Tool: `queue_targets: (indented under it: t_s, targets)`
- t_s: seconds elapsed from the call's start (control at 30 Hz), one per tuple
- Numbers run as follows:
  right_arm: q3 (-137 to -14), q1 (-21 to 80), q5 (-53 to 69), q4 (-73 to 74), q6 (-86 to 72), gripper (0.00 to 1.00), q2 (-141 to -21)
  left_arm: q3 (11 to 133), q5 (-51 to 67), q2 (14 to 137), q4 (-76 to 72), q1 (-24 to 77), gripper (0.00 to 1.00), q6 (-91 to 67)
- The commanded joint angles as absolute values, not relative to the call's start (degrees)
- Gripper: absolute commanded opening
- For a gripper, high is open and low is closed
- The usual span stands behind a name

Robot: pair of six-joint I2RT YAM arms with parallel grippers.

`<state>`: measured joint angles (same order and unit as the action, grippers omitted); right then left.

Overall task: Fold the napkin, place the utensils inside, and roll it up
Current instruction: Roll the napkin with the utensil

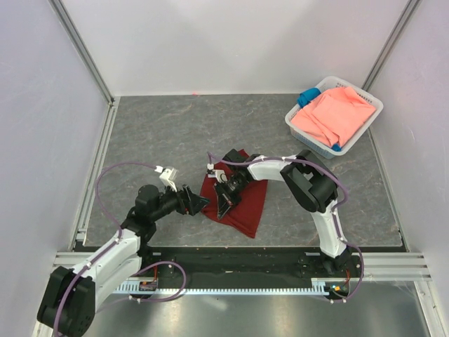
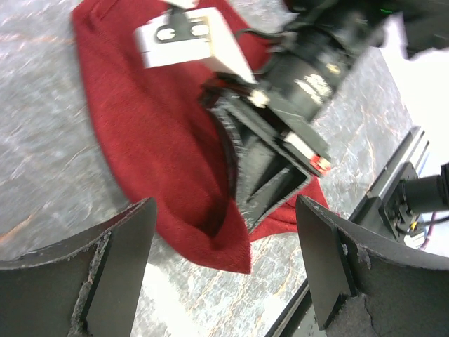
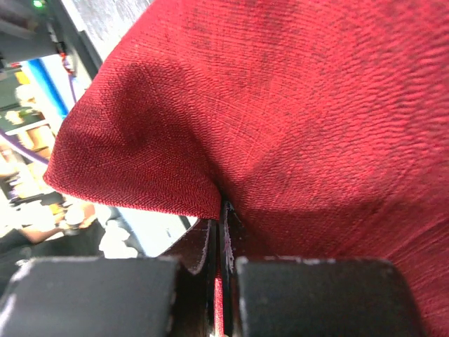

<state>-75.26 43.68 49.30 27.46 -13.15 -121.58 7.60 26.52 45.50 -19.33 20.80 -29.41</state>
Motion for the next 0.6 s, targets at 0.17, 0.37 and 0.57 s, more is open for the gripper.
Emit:
queue_targets:
  t_s: [0.17,0.37,0.57]
  targets:
    - [-77.43,41.57,53.96,27.16,-11.69,0.0,-125.24,9.49,26.54,51.05,-26.28,26.36,0.87,-21.8]
    - [-77.43,40.26,57.12,27.07,-11.16,0.0,-126.47,11.95,26.02,56.69,-24.88,29.0,0.86,-20.66]
    - [-77.87,39.03,59.32,26.98,-10.64,0.0,-128.05,13.27,24.43,59.23,-23.65,29.79,0.84,-20.3]
